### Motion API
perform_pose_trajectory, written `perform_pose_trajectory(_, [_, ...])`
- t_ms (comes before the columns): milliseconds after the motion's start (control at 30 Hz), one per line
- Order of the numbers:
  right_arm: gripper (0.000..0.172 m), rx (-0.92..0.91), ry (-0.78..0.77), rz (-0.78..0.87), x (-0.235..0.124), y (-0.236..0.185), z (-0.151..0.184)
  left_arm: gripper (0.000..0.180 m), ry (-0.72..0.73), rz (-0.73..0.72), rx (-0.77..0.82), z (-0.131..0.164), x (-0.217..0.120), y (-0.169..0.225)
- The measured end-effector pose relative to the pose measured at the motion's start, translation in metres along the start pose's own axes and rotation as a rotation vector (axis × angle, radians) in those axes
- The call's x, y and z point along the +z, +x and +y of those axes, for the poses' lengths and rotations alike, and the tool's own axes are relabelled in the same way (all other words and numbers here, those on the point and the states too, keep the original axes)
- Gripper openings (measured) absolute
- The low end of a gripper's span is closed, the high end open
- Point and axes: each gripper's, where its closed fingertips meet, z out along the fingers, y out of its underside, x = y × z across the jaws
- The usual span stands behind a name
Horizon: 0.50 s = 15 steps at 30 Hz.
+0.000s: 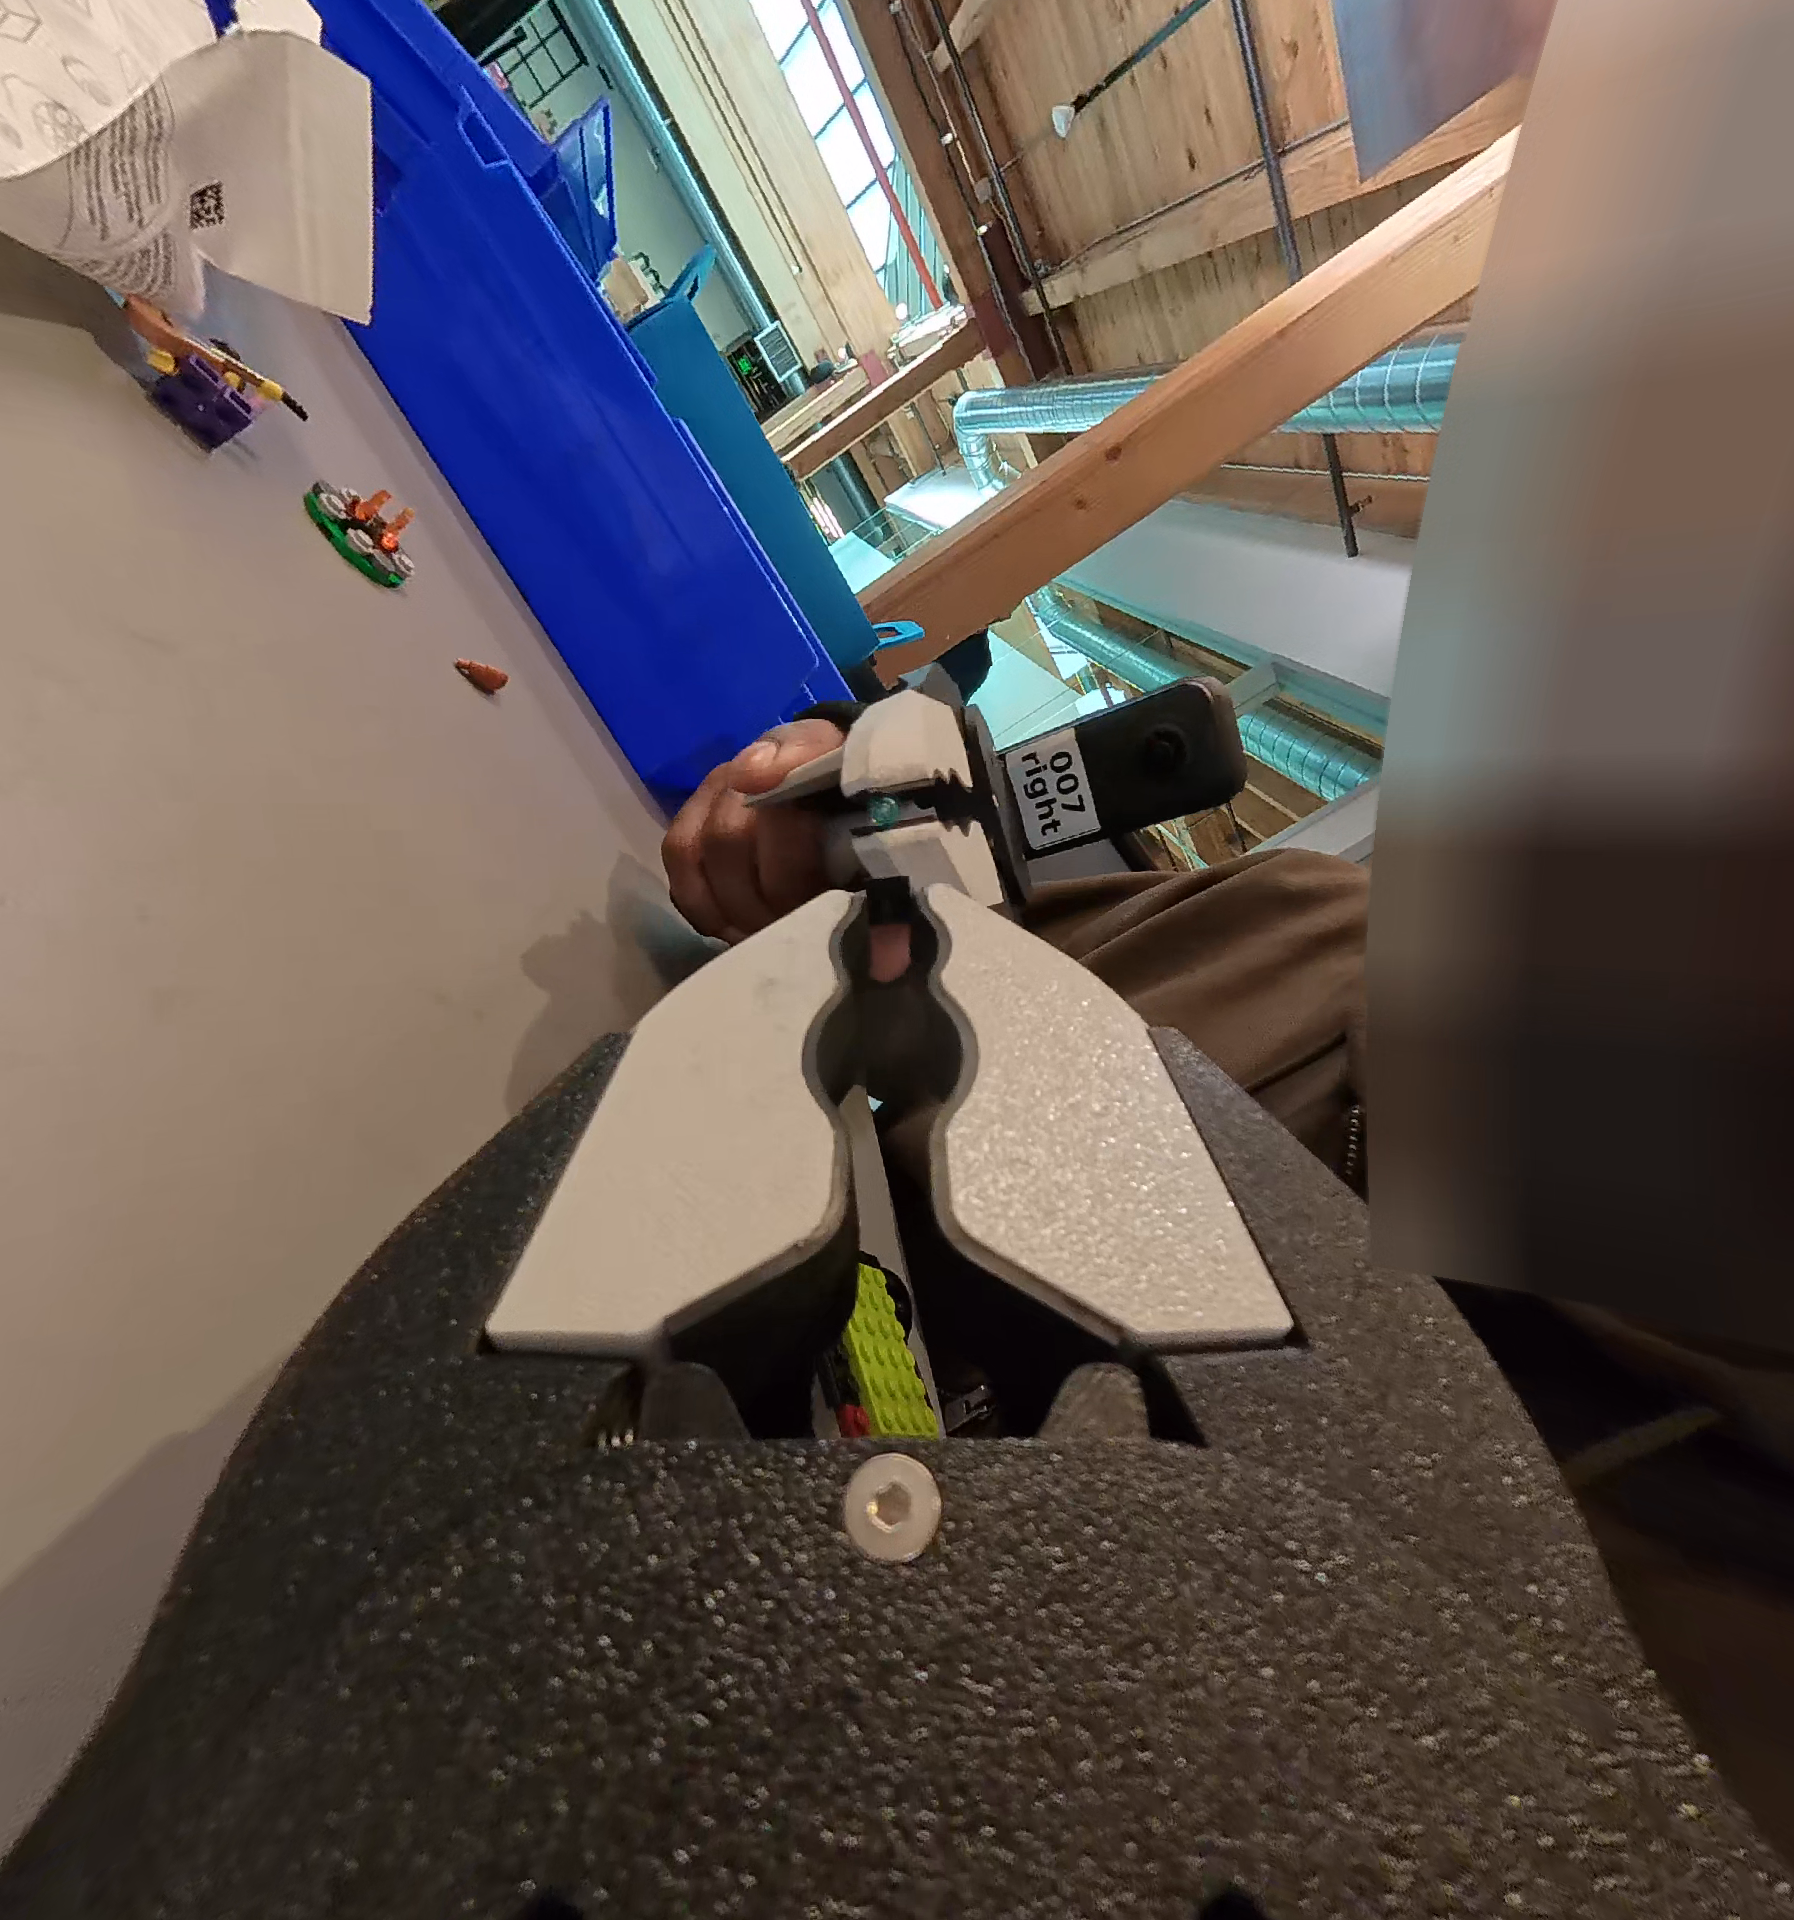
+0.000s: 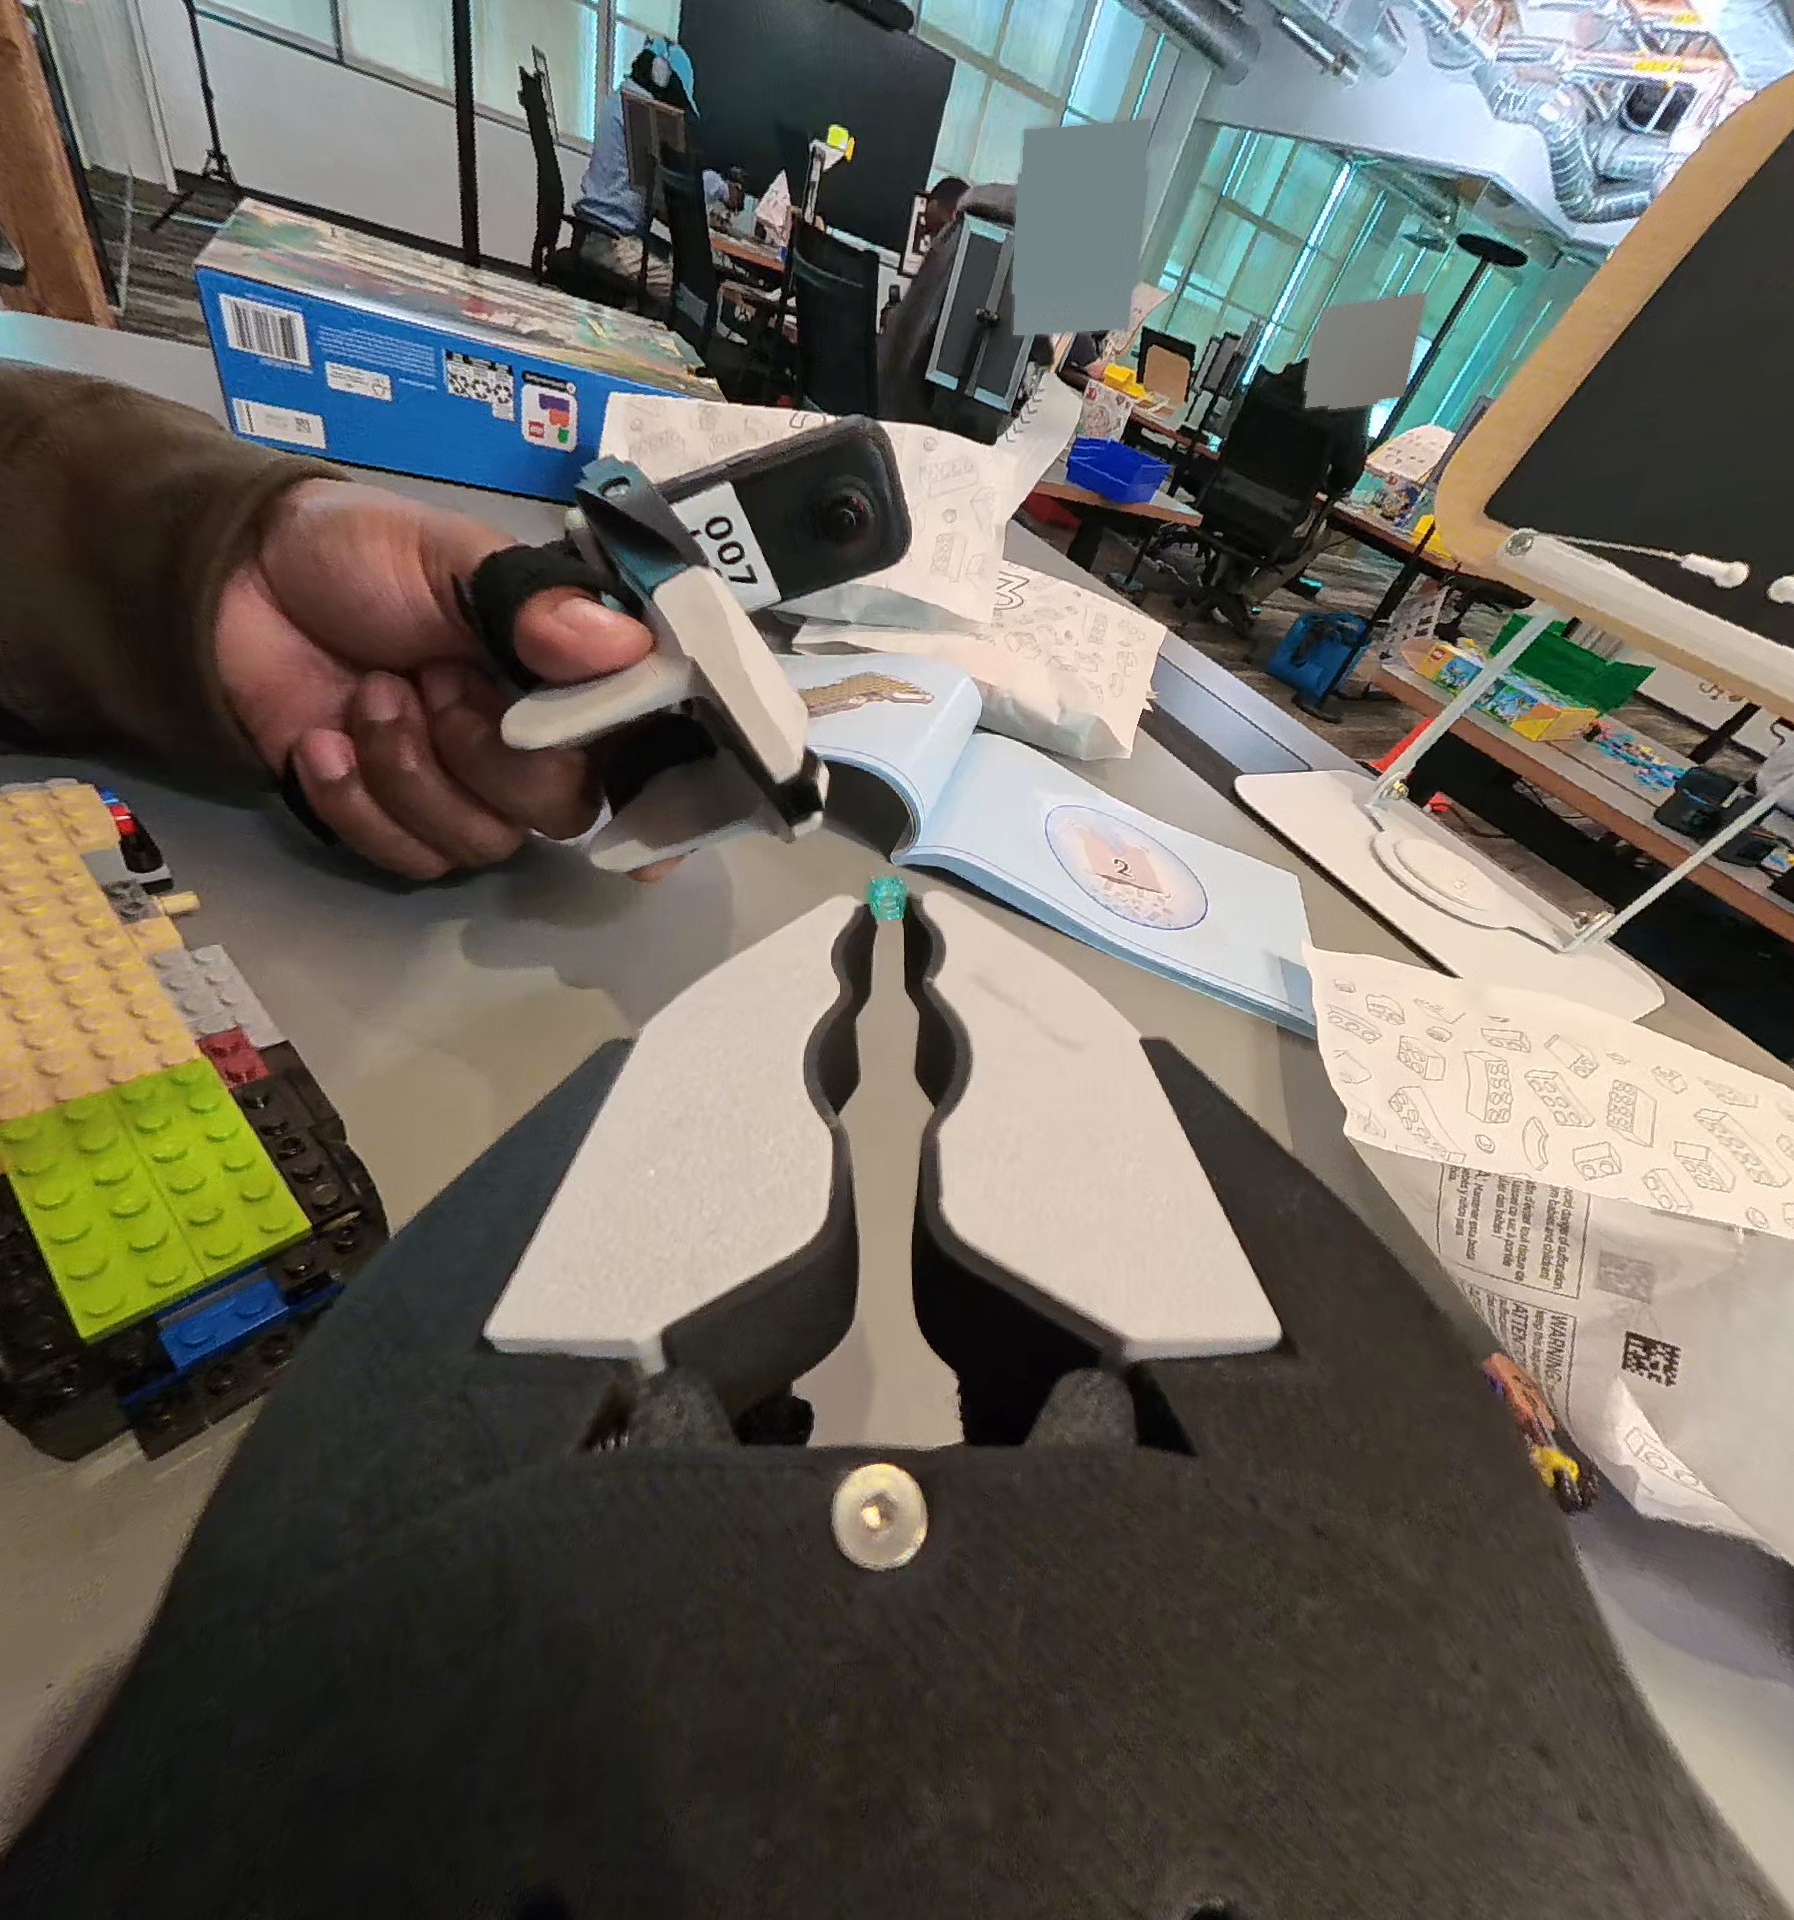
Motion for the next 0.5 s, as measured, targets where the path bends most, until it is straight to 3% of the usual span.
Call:
perform_pose_trajectory(133, [0.006, 0.077, -0.037, 0.030, -0.005, 0.009, 0.007, 0.007, 0.003, 0.005, 0.012, -0.002, 0.000, 0.000])
perform_pose_trajectory(233, [0.006, 0.100, -0.072, 0.148, -0.026, 0.033, -0.001, 0.007, 0.011, 0.005, 0.020, -0.004, -0.002, 0.000])
perform_pose_trajectory(400, [0.006, 0.013, -0.161, 0.546, -0.123, 0.124, -0.037, 0.007, 0.003, -0.002, 0.030, -0.003, -0.001, 0.000])
perform_pose_trajectory(500, [0.007, 0.038, -0.326, 0.725, -0.188, 0.175, -0.018, 0.007, -0.014, -0.010, 0.044, 0.001, 0.001, 0.000])
